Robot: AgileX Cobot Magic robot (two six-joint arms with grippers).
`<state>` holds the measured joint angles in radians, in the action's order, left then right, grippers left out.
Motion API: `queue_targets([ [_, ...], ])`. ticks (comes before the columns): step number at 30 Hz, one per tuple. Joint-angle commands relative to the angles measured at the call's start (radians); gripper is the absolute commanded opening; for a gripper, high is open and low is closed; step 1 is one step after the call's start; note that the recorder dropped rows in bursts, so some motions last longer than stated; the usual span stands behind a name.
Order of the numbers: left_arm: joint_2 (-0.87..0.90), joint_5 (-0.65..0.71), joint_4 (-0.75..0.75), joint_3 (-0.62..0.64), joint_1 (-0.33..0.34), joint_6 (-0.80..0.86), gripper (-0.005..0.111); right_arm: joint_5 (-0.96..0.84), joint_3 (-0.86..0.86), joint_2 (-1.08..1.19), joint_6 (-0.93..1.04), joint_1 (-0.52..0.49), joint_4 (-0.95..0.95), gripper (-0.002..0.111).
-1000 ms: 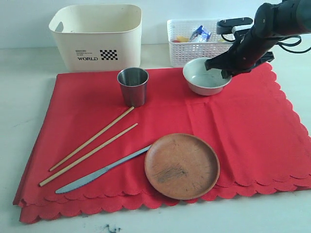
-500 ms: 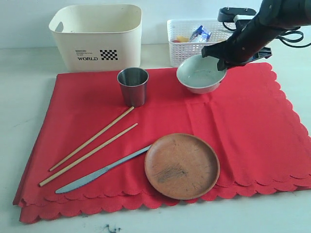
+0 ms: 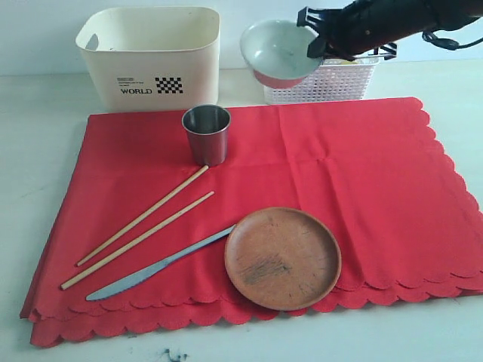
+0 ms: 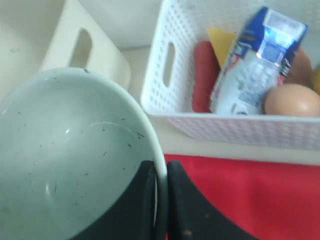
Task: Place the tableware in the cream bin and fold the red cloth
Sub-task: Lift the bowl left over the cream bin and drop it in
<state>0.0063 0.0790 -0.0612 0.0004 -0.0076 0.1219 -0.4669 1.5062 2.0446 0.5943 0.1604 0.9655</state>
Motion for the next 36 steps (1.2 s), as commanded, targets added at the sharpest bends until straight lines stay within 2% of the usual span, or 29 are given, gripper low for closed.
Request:
queue_targets([
  [1, -0.006, 0.001, -0.006, 0.000, -0.004, -0.003, 0.005, 0.033, 0.010, -0.012, 0.375, -0.003, 0.410, 0.000],
  [3, -0.006, 0.001, -0.006, 0.000, -0.004, -0.003, 0.005, -0.015, 0.042, 0.001, 0.519, -0.003, 0.526, 0.000],
  [7, -0.006, 0.001, -0.006, 0.000, -0.004, -0.003, 0.005, -0.110, 0.129, 0.051, 0.638, 0.009, 0.623, 0.000],
  [19, -0.006, 0.001, -0.006, 0.000, -0.004, -0.003, 0.005, -0.105, 0.466, 0.291, 0.641, 0.108, 0.627, 0.000],
  [24, -0.006, 0.001, -0.006, 0.000, -0.004, -0.003, 0.005, -0.110, 0.582, 0.382, 0.643, 0.113, 0.627, 0.000],
  [36, -0.006, 0.001, -0.006, 0.000, -0.004, -0.003, 0.005, -0.121, 0.618, 0.430, 0.638, 0.125, 0.627, 0.000],
])
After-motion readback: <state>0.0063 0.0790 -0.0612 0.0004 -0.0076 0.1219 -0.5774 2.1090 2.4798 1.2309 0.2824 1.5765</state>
